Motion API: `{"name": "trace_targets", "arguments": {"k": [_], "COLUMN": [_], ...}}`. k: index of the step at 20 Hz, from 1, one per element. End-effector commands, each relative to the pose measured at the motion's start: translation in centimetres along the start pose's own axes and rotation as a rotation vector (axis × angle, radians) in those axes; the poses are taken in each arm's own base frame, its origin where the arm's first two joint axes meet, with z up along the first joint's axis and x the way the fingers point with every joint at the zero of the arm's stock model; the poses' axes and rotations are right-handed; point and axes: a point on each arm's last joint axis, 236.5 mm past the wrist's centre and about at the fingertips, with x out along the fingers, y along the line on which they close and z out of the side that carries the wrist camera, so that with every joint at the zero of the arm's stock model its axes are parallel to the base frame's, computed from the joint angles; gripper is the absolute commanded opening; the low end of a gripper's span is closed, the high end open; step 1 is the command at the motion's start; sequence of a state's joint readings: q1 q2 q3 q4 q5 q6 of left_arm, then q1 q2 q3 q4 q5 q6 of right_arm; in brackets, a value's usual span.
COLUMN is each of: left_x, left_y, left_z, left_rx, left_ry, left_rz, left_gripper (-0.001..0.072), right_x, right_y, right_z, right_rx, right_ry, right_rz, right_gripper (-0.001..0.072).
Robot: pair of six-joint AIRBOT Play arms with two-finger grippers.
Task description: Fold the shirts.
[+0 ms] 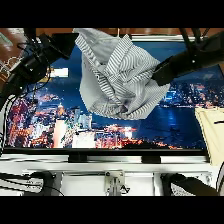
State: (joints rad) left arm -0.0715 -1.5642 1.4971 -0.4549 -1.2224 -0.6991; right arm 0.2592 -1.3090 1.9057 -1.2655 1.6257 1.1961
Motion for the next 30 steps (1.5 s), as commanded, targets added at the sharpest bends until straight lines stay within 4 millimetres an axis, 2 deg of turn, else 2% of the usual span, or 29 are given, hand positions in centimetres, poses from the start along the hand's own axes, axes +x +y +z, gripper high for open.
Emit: {"name": "trace_targets", "arguments": {"k": [1, 4, 6, 8, 11, 13, 14, 16, 18, 21, 24, 25, 26, 27, 30], "left_x": [2.0, 2.9, 2.8, 2.3, 1.0, -0.1, -0.7, -1.3, -1.6, -2.2, -1.7, -1.3, -0.9, -0.7, -0.8], "left_y": [-6.4, -11.2, -12.2, -11.4, -8.0, -5.6, -4.7, -4.1, -3.7, -2.0, -1.8, -2.3, -2.7, -3.0, -3.5], "left_z": [-1.7, -3.2, -5.4, -7.8, -10.8, -11.9, -12.1, -11.5, -10.1, -8.2, -8.1, -8.4, -8.8, -8.9, -7.8], "left_rx": [0.106, 0.177, 0.241, 0.273, 0.302, 0.316, 0.318, 0.324, 0.341, 0.365, 0.341, 0.337, 0.332, 0.331, 0.336], "left_ry": [0.092, 0.173, 0.278, 0.396, 0.566, 0.649, 0.672, 0.672, 0.635, 0.586, 0.567, 0.569, 0.571, 0.570, 0.534], "left_rz": [-0.161, -0.284, -0.296, -0.237, -0.057, 0.063, 0.107, 0.145, 0.176, 0.259, 0.274, 0.253, 0.233, 0.223, 0.220], "left_gripper": [0.0059, 0.0059, 0.0059, 0.0059, 0.0059, 0.0059, 0.0059, 0.0059, 0.0059, 0.0059, 0.0071, 0.0265, 0.0535, 0.0611, 0.0611], "right_x": [1.8, 3.1, 2.9, 2.3, 0.3, -2.0, -3.1, -5.4, -6.9, -8.8, -9.9, -10.0, -10.1, -10.4, -11.7], "right_y": [1.5, 2.4, 2.1, 1.4, 0.0, -0.8, -1.1, -1.1, 0.5, 3.8, 4.8, 4.7, 4.7, 4.5, 2.2], "right_z": [1.1, 1.3, 1.9, 2.4, 3.5, 4.6, 5.1, 5.8, 6.2, 7.7, 9.1, 9.2, 9.3, 9.6, 10.3], "right_rx": [0.028, 0.024, 0.060, 0.070, 0.096, 0.103, 0.105, 0.102, 0.091, 0.063, 0.067, 0.069, 0.072, 0.083, 0.113], "right_ry": [-0.002, 0.018, -0.011, -0.045, -0.130, -0.220, -0.261, -0.333, -0.376, -0.465, -0.537, -0.542, -0.549, -0.568, -0.626], "right_rz": [0.024, 0.046, 0.042, 0.023, -0.023, -0.062, -0.082, -0.103, -0.063, 0.051, 0.089, 0.090, 0.088, 0.084, -0.023], "right_gripper": [0.0079, 0.0079, 0.0080, 0.0080, 0.0080, 0.0080, 0.0080, 0.0080, 0.0080, 0.0080, 0.0080, 0.0080, 0.0080, 0.0080, 0.0080]}}
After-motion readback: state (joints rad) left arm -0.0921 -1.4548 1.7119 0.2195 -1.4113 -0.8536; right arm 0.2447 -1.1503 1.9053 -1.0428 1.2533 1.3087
